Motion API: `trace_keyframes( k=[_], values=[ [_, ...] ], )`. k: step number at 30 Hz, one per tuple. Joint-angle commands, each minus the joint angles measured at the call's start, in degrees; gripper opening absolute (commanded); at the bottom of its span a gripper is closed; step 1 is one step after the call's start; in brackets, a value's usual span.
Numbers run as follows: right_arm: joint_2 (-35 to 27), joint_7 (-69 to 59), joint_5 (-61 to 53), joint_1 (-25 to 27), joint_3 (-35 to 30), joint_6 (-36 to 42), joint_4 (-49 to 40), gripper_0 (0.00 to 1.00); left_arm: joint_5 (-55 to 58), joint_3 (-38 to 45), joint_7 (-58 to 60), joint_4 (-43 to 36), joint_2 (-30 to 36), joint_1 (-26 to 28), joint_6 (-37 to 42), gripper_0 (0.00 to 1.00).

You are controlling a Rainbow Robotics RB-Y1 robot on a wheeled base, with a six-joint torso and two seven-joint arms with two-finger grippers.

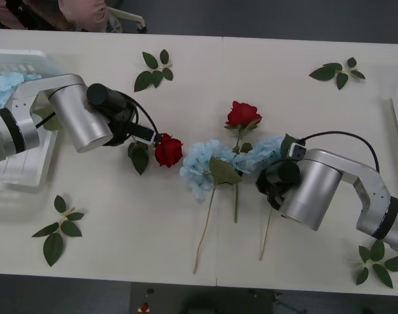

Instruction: Put the red flowers into the right box and the blue flowers into the left box

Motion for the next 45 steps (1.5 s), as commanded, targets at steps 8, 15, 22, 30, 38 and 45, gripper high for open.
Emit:
trace_keyframes(
  k=[8, 15, 22, 30, 38, 45],
  values=[
    [0.9, 2.3, 0.2, -1.5, 0.5, -3.3, 2.5, 0.00, 0.3, -0.4, -1.5, 5.3, -5.6, -2.2, -0.4, 1.00],
    [-5.9, 12.3, -11.4, -2.4, -4.9, -8.9, -1.9, 0.00, 5.3, -1.9, -1.5, 7.0, -5.4, -2.2, -0.3, 0.73],
    [-12.9, 51.5, -42.3, -2.4, -22.5, -9.2, -4.1, 0.00, 6.2, -2.9, -1.4, 7.2, -5.5, -2.1, -0.3, 0.07],
    [-12.5, 78.9, -58.4, -3.7, -32.4, -9.0, -4.1, 0.00, 9.0, -2.8, -1.4, 8.0, -5.5, -2.2, -0.3, 0.00],
    [-3.6, 94.7, -64.8, -4.0, -42.4, -4.1, -3.3, 0.00, 19.5, 5.6, -0.5, 5.4, -0.5, -2.6, -0.4, 0.00],
    [4.6, 104.1, -64.5, -4.1, -50.0, -2.7, 1.8, 0.00, 49.7, 19.2, 0.1, 1.0, 11.9, -2.5, 13.0, 0.00]
  ],
)
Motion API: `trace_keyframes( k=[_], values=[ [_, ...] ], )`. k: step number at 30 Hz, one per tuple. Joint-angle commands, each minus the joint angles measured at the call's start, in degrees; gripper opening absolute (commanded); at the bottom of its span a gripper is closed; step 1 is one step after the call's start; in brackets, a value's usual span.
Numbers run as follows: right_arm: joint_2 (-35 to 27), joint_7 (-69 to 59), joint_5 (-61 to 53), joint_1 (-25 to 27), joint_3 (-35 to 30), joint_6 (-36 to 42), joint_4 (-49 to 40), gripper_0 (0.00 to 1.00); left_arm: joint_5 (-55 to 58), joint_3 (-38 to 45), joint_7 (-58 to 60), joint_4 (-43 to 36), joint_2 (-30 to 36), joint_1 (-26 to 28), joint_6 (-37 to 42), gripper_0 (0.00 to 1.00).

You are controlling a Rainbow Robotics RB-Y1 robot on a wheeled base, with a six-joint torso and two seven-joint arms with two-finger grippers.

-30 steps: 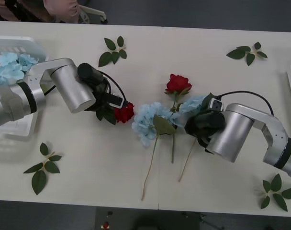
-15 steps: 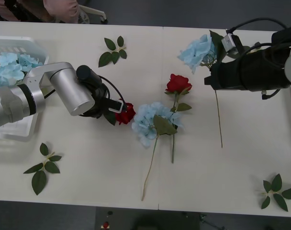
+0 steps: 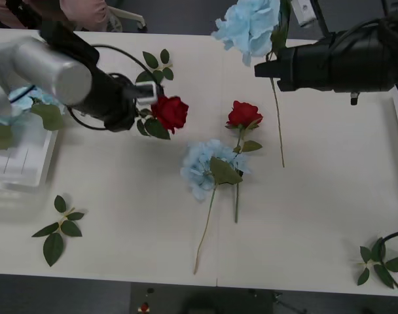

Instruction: Put the red flowers into the right box and the blue flowers into the left box

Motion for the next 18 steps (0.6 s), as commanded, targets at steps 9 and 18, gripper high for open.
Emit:
trace_keyframes(
  k=[9, 18],
  values=[
    [4.3, 12.0, -1.3, -1.2, -5.3, 0.9, 5.8, 0.00, 44.8, 6.9, -7.0, 14.1, 18.2, -1.1, 21.1, 0.00],
    [-0.2, 7.9, -2.0, -1.2, -5.1, 2.5, 9.4, 0.00, 57.4, 7.0, -9.0, 15.4, 14.8, -1.1, 22.3, 0.00]
  ],
)
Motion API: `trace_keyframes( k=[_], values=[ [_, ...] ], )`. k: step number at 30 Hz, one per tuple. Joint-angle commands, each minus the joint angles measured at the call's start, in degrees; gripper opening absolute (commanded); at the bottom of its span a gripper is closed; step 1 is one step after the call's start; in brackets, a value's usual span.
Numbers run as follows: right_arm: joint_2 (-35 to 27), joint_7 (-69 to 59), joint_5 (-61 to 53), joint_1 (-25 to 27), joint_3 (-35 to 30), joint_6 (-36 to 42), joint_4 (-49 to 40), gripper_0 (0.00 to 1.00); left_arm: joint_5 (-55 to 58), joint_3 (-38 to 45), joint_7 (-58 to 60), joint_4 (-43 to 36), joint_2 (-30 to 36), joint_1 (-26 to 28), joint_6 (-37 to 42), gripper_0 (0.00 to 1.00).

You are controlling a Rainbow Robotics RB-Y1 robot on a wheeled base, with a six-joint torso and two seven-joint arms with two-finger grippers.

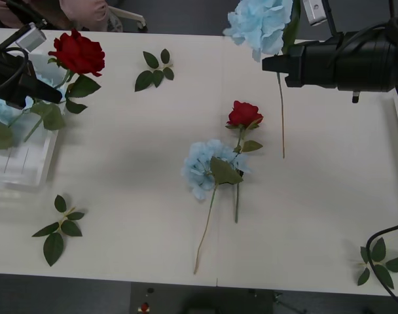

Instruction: Put the red flowers into the right box and the blue flowers into the left box

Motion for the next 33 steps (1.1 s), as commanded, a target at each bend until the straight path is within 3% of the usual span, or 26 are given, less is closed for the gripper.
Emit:
trace_keyframes(
  k=[1, 6, 8, 11, 15, 18, 23, 25, 33],
  values=[
    [-5.1, -3.5, -0.4, -1.2, 0.0, 1.8, 3.6, 0.00, 11.3, 1.6, -0.1, -2.4, -4.0, -0.9, -0.2, 0.00],
    [-10.9, -4.7, -0.5, -2.7, 3.2, 4.1, 12.3, 0.00, 18.4, 4.1, 6.1, -10.4, -12.1, -0.2, -13.6, 0.00],
    [-13.1, -4.8, -0.4, -2.8, 5.4, 3.4, 16.0, 0.00, 17.2, 6.0, 8.8, -15.4, -16.9, 1.8, -23.8, 0.00],
    [-15.5, -4.5, -0.4, -2.7, 9.0, -0.1, 21.7, 0.00, 12.6, 7.4, 10.9, -19.9, -27.3, 4.4, -38.8, 0.00],
    [-16.6, -3.4, -0.1, -2.8, 13.5, -5.2, 27.0, 0.00, 8.1, 7.9, 11.0, -18.6, -40.4, 4.9, -49.6, 0.00],
    [-16.9, -3.1, 2.5, -2.8, 15.1, -8.4, 27.7, 0.00, 4.0, 10.5, 11.2, -16.0, -47.2, 5.0, -50.0, 0.00],
    [-16.8, -1.6, 9.7, -2.8, 15.2, -10.3, 27.8, 0.51, -0.7, 11.6, 11.7, -15.6, -51.0, 5.8, -49.5, 0.00],
    [-16.9, -0.9, 11.3, -2.7, 15.1, -10.8, 27.8, 0.62, -0.7, 11.6, 11.7, -15.6, -50.8, 5.9, -48.2, 0.00],
    [-19.5, 10.6, 6.1, -2.8, 15.1, -10.6, 27.6, 0.72, 0.1, 11.6, 12.0, -16.5, -47.7, 5.9, -43.3, 0.00]
  ],
)
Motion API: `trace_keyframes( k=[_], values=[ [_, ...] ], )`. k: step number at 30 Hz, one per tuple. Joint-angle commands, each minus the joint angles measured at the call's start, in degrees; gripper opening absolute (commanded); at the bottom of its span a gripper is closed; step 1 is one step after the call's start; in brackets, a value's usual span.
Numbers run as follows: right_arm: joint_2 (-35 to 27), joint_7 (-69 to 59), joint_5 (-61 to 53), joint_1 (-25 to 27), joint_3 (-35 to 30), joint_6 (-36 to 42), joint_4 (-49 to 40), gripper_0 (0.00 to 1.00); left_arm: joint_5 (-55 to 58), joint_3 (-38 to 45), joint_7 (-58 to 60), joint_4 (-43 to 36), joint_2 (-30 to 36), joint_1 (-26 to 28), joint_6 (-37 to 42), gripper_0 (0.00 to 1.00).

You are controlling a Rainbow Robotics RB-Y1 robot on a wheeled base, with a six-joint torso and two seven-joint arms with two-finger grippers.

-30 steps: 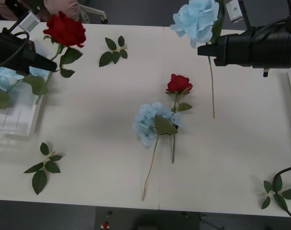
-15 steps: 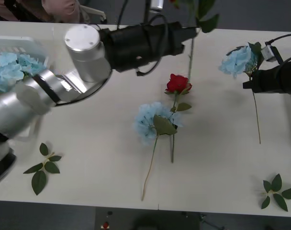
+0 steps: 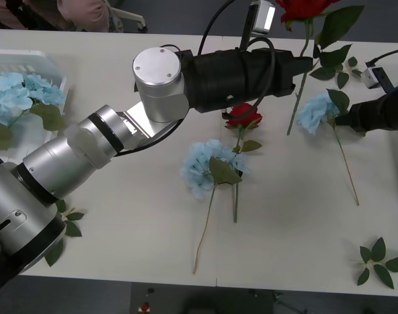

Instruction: Put the red flowers into the right box and the blue flowers into the left box

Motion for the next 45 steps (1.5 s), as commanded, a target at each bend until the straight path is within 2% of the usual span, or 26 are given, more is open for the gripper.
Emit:
trace_keyframes(
  k=[1, 5, 9, 13, 18, 21, 26, 27, 30, 34, 43, 45],
  values=[
    [-4.5, 10.6, -7.2, -1.5, -0.4, 0.7, -1.4, 0.73, 0.0, 1.1, 2.2, -2.6, 2.7, -0.2, 1.2, 0.00],
    [-7.8, 18.3, -17.7, -1.0, -0.2, 2.8, -3.2, 0.73, -2.9, 2.7, 3.2, -3.3, 3.1, -0.2, 3.3, 0.00],
    [-14.3, 24.4, -30.0, 4.0, 0.7, 1.8, -13.3, 0.73, -12.1, 9.9, 8.6, -3.7, -0.6, 2.3, 9.1, 0.00],
    [-20.9, 27.9, -40.6, 13.4, 0.7, -7.7, -27.9, 0.73, -22.4, 15.1, 14.7, -5.4, -2.6, 3.6, 13.7, 0.00],
    [-27.8, 32.3, -51.0, 27.0, 0.7, -27.1, -45.6, 0.73, -32.3, 15.6, 24.7, -11.7, -1.5, 5.3, 15.0, 0.00],
    [-28.5, 34.4, -53.7, 30.2, 0.6, -31.7, -49.3, 0.73, -35.6, 14.6, 28.5, -14.7, -0.4, 5.9, 14.8, 0.00],
    [-24.0, 37.7, -54.1, 30.8, 0.5, -32.1, -49.7, 0.73, -38.9, 14.0, 32.4, -18.5, 0.5, 7.0, 14.7, 0.00],
    [-20.0, 39.2, -53.9, 30.8, 0.4, -32.1, -49.2, 0.73, -39.9, 14.0, 33.8, -19.8, 0.6, 7.5, 14.6, 0.00],
    [-14.7, 39.2, -53.2, 30.8, 0.1, -32.1, -48.3, 0.73, -40.3, 14.0, 34.0, -20.1, 0.4, 7.5, 14.6, 0.00],
    [-9.9, 39.2, -52.7, 30.6, 0.0, -32.2, -48.0, 0.73, -41.3, 14.2, 34.2, -20.0, -1.4, 7.7, 14.3, 0.00],
    [-0.8, 39.2, -47.8, 29.0, 0.0, -32.0, -47.5, 0.73, -38.5, 14.9, 39.5, -19.6, -6.1, 10.6, 7.2, 0.00],
    [1.6, 39.2, -45.6, 28.3, -0.1, -31.6, -46.5, 0.64, -35.7, 14.9, 40.1, -19.5, -6.1, 11.3, 6.3, 0.00]
  ],
)
